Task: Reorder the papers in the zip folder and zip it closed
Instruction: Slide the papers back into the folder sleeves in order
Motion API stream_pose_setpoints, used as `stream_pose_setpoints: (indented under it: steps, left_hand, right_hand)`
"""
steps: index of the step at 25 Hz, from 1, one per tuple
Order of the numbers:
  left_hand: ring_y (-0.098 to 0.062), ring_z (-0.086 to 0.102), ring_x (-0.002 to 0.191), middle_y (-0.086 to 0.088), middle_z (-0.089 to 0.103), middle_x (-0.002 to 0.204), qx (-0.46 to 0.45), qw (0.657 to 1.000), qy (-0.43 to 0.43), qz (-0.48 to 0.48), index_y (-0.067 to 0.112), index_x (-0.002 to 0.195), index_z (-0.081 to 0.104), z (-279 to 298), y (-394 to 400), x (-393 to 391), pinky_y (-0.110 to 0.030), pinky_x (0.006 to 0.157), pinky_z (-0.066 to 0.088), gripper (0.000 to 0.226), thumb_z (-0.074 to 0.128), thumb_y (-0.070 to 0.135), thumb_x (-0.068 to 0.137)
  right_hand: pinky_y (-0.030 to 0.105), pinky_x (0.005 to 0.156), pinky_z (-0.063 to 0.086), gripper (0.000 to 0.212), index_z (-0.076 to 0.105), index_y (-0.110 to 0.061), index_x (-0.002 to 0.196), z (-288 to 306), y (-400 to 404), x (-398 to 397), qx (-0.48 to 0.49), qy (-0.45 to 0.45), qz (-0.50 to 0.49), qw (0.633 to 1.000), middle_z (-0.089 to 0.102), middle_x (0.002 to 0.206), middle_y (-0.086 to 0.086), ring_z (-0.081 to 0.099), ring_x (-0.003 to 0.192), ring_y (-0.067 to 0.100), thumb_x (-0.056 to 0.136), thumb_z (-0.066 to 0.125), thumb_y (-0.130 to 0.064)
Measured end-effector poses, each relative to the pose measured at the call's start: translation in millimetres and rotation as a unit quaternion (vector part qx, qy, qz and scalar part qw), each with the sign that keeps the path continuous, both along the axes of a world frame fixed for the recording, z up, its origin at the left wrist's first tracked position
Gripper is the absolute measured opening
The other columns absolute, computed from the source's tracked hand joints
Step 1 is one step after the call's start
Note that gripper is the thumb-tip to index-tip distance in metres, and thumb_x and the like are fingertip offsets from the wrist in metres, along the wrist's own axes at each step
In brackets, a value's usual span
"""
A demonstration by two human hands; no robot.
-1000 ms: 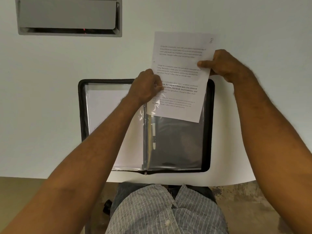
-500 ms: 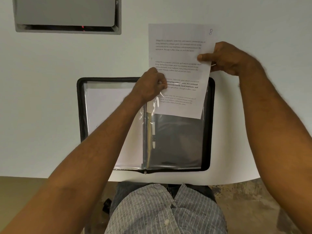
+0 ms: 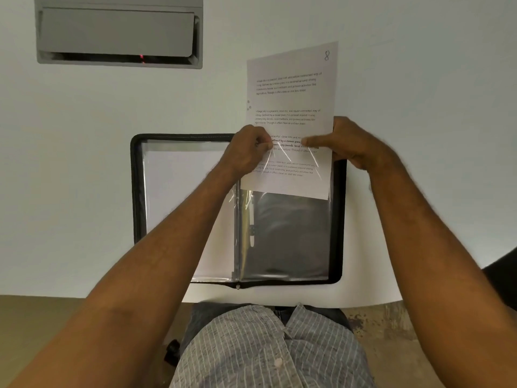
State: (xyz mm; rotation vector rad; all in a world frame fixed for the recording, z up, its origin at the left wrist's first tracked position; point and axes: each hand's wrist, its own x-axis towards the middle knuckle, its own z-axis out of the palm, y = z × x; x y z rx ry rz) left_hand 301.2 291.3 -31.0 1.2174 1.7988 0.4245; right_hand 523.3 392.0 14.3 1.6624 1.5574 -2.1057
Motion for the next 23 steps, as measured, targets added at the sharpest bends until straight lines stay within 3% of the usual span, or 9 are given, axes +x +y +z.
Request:
stream_pose_setpoints:
  steps: [3, 4, 6, 8, 10, 14, 18, 21, 23]
  left_hand:
    - [-0.009, 0.06, 0.092, -0.001, 0.066, 0.101, 0.029, 0.998, -0.013, 0.047, 0.019, 0.093, 0.069, 1.9, -7.7, 2.9, -0.023, 0.082, 0.051, 0.002, 0.071, 0.02, 0.094]
    - [-0.011, 0.058, 0.098, -0.003, 0.061, 0.109, 0.04, 0.997, -0.014, 0.071, 0.02, 0.1, 0.067, 3.3, -9.7, 4.9, -0.024, 0.087, 0.052, 0.01, 0.072, 0.024, 0.094]
    - [-0.011, 0.055, 0.101, -0.003, 0.054, 0.113, 0.045, 0.991, -0.024, 0.127, 0.019, 0.108, 0.061, 18.4, -14.1, 15.5, -0.021, 0.089, 0.051, 0.024, 0.072, 0.034, 0.093]
    - [-0.013, 0.062, 0.098, 0.002, 0.06, 0.107, 0.048, 0.979, -0.06, 0.186, 0.022, 0.101, 0.06, 43.2, -19.3, 30.6, -0.033, 0.087, 0.058, 0.029, 0.066, 0.049, 0.093]
    - [-0.013, 0.066, 0.098, 0.008, 0.065, 0.106, 0.021, 0.966, -0.112, 0.23, 0.027, 0.101, 0.06, 73.3, -27.7, 44.0, -0.04, 0.087, 0.061, 0.034, 0.055, 0.06, 0.096]
    - [-0.01, 0.063, 0.112, 0.008, 0.066, 0.126, 0.013, 0.961, -0.113, 0.251, 0.028, 0.129, 0.062, 114.4, -53.8, 41.8, -0.03, 0.095, 0.054, 0.06, 0.048, 0.073, 0.093]
    - [-0.009, 0.067, 0.104, 0.01, 0.071, 0.111, 0.015, 0.957, -0.089, 0.276, 0.029, 0.122, 0.065, 131.8, -77.1, 11.5, -0.037, 0.094, 0.058, 0.036, 0.056, 0.053, 0.097]
    - [-0.016, 0.07, 0.099, 0.004, 0.073, 0.107, -0.006, 0.942, -0.088, 0.323, 0.025, 0.118, 0.068, 139.0, -95.7, -23.2, -0.045, 0.091, 0.06, 0.031, 0.042, 0.038, 0.106]
    - [-0.019, 0.071, 0.095, 0.001, 0.073, 0.105, -0.025, 0.93, -0.101, 0.353, 0.019, 0.117, 0.068, 139.4, -107.2, -52.4, -0.041, 0.081, 0.063, 0.03, 0.041, 0.027, 0.107]
  right_hand:
    - [0.038, 0.094, 0.06, 0.052, 0.063, -0.017, 0.139, 1.1, -19.5, 1.1, 0.079, -0.019, 0.015, 0.997, 0.071, 0.127, -0.002, 0.07, 0.112, 0.018, 0.09, 0.079, -0.013]
    - [0.038, 0.098, 0.058, 0.051, 0.062, -0.016, 0.14, 5.1, -23.6, -1.9, 0.112, -0.025, 0.009, 0.993, 0.069, 0.13, -0.001, 0.069, 0.113, 0.017, 0.091, 0.078, -0.015]
    - [0.034, 0.096, 0.057, 0.048, 0.06, -0.017, 0.141, 19.6, -30.2, -12.6, 0.161, -0.039, -0.003, 0.986, 0.067, 0.133, -0.002, 0.067, 0.11, 0.015, 0.096, 0.073, -0.023]
    - [0.034, 0.091, 0.059, 0.043, 0.059, -0.02, 0.143, 34.9, -37.2, -28.7, 0.179, -0.057, -0.015, 0.982, 0.066, 0.133, -0.004, 0.068, 0.107, 0.015, 0.102, 0.063, -0.034]
    - [0.039, 0.088, 0.062, 0.043, 0.059, -0.021, 0.142, 50.0, -43.9, -47.8, 0.142, -0.057, -0.047, 0.987, 0.07, 0.13, -0.001, 0.071, 0.102, 0.017, 0.106, 0.051, -0.042]
    - [0.041, 0.086, 0.063, 0.062, 0.064, -0.023, 0.136, 82.6, -65.6, -78.1, 0.014, 0.03, -0.092, 0.995, 0.072, 0.122, 0.0, 0.073, 0.103, 0.02, 0.105, 0.03, -0.065]
    - [0.038, 0.079, 0.063, 0.071, 0.066, -0.02, 0.136, 93.0, -97.2, -106.7, -0.061, 0.133, -0.097, 0.985, 0.066, 0.135, 0.002, 0.067, 0.113, 0.02, 0.104, 0.024, -0.068]
    - [0.039, 0.088, 0.062, 0.06, 0.061, -0.02, 0.142, 87.7, -118.4, -134.7, -0.058, 0.158, -0.057, 0.984, 0.06, 0.143, 0.001, 0.066, 0.118, 0.021, 0.107, 0.032, -0.059]
    - [0.036, 0.092, 0.061, 0.048, 0.061, -0.022, 0.141, 81.9, -129.3, -152.9, -0.044, 0.162, -0.021, 0.986, 0.061, 0.141, -0.001, 0.066, 0.117, 0.02, 0.107, 0.043, -0.051]
